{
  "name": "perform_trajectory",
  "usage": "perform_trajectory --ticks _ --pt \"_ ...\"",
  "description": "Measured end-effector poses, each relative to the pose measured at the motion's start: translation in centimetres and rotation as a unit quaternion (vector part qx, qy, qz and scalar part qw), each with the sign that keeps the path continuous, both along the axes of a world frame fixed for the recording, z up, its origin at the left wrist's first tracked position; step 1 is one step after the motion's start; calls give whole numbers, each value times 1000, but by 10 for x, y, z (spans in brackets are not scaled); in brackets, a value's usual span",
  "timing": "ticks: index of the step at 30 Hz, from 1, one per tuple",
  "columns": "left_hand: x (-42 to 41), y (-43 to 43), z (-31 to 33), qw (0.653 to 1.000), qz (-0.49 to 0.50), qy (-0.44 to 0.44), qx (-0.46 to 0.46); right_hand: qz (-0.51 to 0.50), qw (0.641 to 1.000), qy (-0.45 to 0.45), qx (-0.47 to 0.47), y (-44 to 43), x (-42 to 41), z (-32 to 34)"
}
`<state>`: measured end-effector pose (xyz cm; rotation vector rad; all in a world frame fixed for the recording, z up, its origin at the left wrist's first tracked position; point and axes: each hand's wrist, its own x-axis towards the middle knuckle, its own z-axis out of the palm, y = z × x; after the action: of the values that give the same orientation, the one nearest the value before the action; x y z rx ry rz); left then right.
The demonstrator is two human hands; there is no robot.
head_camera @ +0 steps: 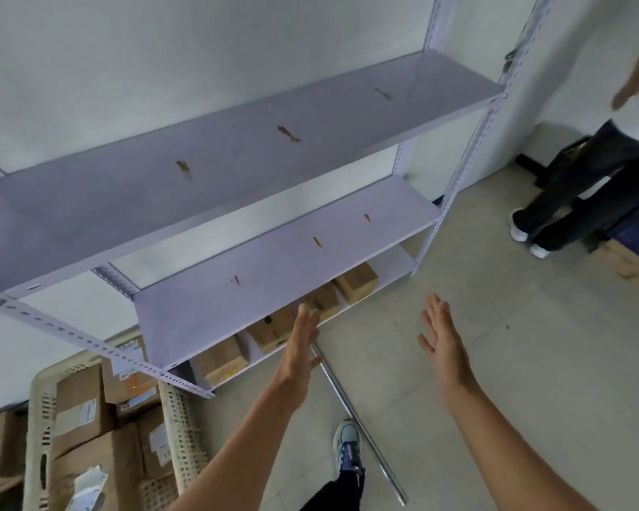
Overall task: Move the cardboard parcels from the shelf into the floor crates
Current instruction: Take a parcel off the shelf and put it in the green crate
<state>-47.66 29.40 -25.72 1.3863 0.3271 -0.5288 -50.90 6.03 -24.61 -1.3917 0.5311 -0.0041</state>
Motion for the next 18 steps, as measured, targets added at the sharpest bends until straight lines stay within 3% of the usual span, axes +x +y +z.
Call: perform_trajectory --ticks 11,18 --pt "97 -81 -36 997 26 69 6 22 997 71 2 -90 114 -27" --pt "125 -129 -74 992 68 102 33 57 993 102 -4 -141 179 -81"
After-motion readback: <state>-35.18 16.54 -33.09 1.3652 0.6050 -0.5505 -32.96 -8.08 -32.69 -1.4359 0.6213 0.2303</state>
